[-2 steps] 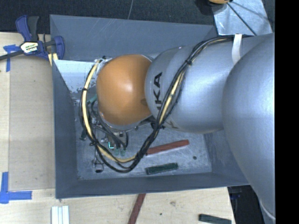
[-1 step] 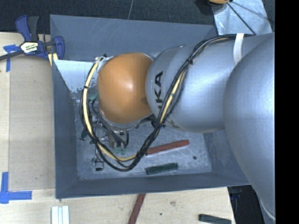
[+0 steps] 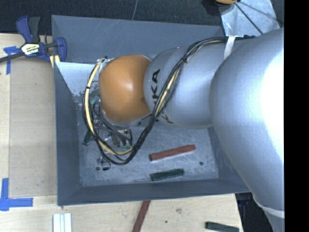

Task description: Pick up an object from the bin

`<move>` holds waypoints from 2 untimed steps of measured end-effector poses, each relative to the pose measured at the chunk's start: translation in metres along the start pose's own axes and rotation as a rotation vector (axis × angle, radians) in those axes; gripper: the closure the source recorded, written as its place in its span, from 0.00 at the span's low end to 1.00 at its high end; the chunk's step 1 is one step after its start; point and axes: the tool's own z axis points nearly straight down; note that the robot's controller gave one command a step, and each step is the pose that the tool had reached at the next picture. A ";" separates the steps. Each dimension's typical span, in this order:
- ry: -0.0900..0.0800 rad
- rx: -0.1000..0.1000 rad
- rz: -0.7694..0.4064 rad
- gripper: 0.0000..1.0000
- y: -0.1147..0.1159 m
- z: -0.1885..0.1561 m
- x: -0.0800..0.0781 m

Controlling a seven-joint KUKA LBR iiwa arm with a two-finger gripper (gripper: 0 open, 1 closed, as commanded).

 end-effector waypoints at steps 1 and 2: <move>0.002 0.001 -0.075 0.00 -0.010 0.063 -0.051; 0.003 -0.001 -0.274 0.00 -0.022 0.025 -0.057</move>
Offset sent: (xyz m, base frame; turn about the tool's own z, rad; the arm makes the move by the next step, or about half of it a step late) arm 0.0641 -0.0178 -0.0127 -0.3367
